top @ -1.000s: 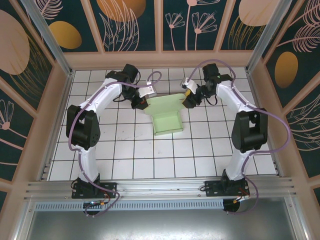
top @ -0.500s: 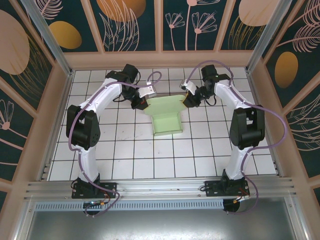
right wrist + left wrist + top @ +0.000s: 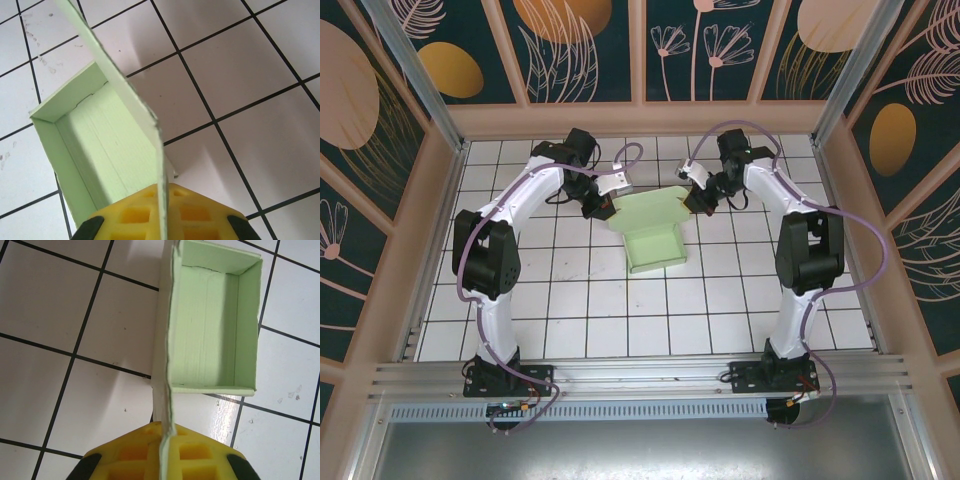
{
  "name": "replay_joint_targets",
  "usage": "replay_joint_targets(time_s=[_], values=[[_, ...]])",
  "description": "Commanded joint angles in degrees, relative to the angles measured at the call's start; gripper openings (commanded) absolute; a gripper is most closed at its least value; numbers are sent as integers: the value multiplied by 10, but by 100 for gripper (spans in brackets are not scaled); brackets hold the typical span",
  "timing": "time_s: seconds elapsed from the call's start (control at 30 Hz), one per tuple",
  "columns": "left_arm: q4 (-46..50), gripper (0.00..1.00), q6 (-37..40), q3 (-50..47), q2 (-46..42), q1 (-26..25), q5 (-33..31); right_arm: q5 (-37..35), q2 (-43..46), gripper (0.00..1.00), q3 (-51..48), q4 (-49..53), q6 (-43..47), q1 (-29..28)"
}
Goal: Fold the paper box
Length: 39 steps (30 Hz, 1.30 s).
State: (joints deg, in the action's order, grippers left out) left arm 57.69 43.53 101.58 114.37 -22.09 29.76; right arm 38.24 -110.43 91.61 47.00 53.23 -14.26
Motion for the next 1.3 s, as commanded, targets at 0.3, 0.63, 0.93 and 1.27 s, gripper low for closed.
replay_joint_targets(time_s=[0.3,0.63,0.93,1.27], values=[[-76,0,-86,-5,-19,-2,-2,-75,89,0,-91,-163,-153,-29],[-260,0,-293,-41,-28,-3,-49,-272,189,0,-208,-368,-441,-99],[-381,0,-443,-55,-23,-38,-90,-425,194,0,-266,-486,-596,-147],[-514,0,-548,-147,-41,-63,-126,-486,169,0,-294,-561,-692,-148]])
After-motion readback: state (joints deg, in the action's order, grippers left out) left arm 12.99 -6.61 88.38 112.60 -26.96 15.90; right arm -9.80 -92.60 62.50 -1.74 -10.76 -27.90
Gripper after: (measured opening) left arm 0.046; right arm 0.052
